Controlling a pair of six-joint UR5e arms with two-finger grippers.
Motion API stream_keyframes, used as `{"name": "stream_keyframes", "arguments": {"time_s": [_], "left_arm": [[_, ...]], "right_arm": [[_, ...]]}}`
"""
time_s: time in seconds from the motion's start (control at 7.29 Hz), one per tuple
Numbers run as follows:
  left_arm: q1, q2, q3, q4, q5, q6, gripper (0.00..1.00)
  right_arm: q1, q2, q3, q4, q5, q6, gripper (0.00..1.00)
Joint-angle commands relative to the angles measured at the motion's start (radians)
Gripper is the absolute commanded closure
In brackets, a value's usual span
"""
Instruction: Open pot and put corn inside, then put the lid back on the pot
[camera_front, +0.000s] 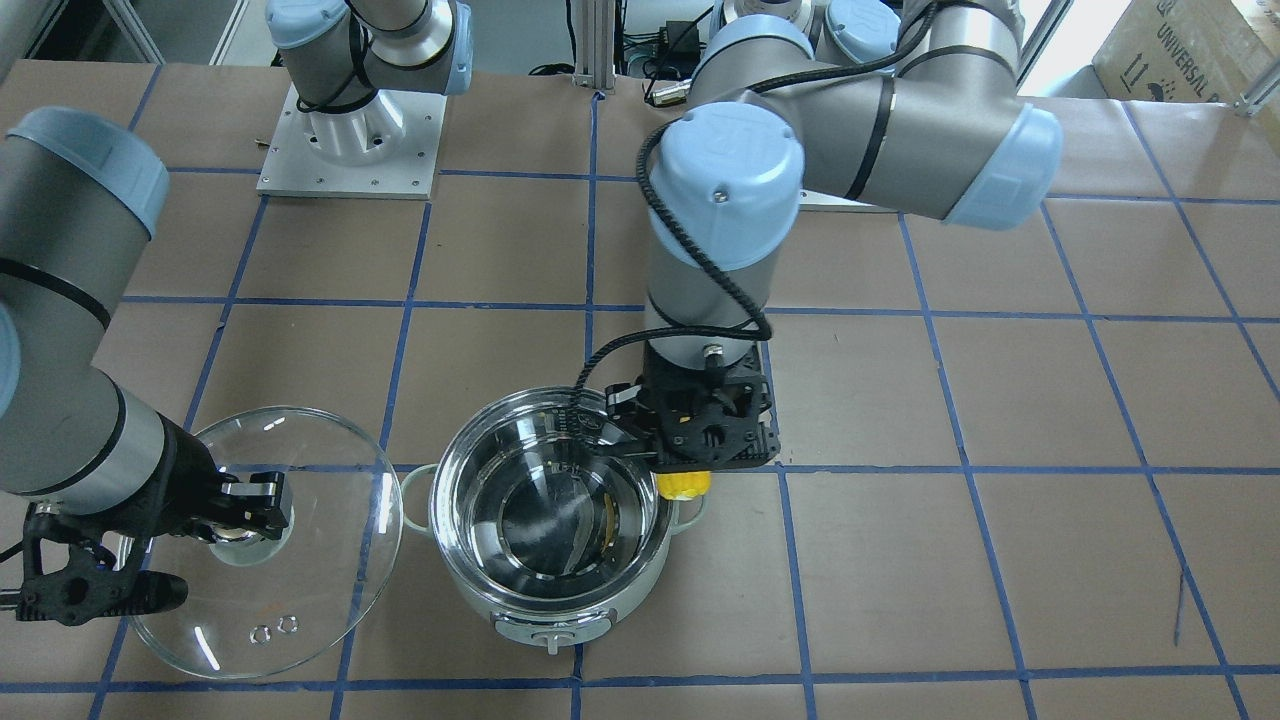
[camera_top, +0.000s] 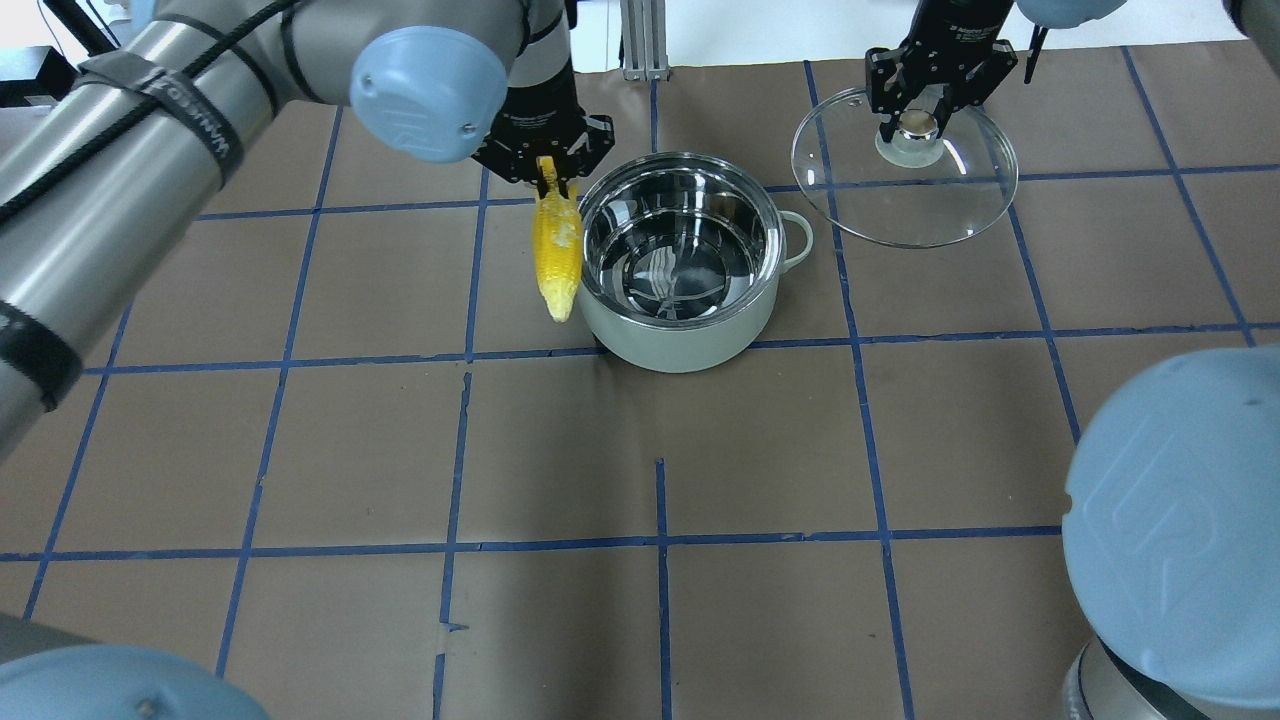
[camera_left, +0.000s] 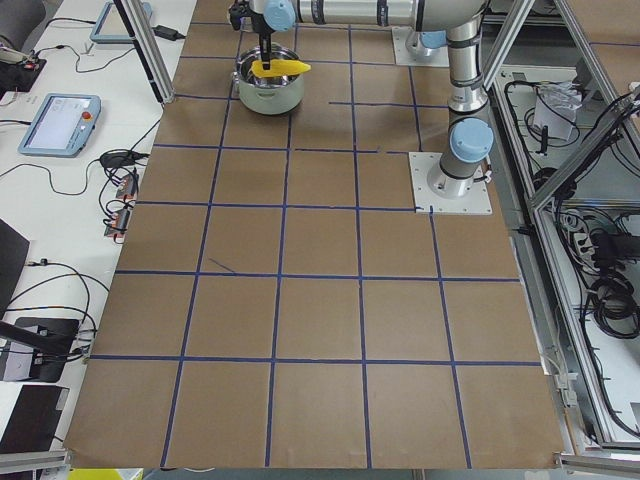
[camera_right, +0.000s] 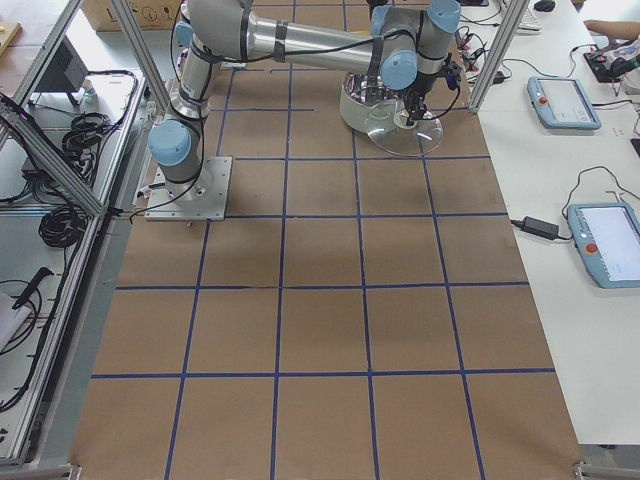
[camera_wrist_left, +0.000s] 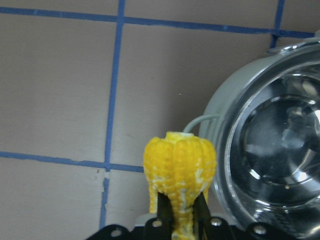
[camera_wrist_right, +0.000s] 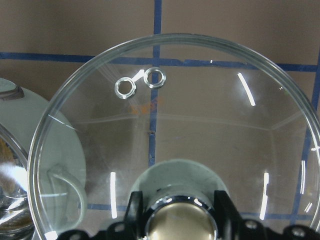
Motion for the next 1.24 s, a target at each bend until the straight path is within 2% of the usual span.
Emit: {"name": "stream_keyframes", "arguments": {"time_s": [0.0, 0.27, 0.55, 1.1], "left_arm": [[-0.049, -0.085, 0.091, 0.007, -0.008, -0.007, 0.98], [-0.049, -0.113, 0.123, 0.009, -0.006, -0.01, 0.98], [-0.049, -0.148, 0.131, 0.076, -0.005, -0.012, 0.98], [-0.05, -0.197, 0.168, 0.084, -0.006, -0.039, 0.98]], "right_arm": [[0.0, 0.0, 0.002, 0.002, 0.0, 0.002, 0.73], [0.002, -0.002, 0.004, 0.002, 0.0, 0.008, 0.73], [0.002, 0.0, 0.005, 0.002, 0.0, 0.009, 0.73], [0.006, -0.003, 0.005, 0.002, 0.002, 0.01, 0.73]]}}
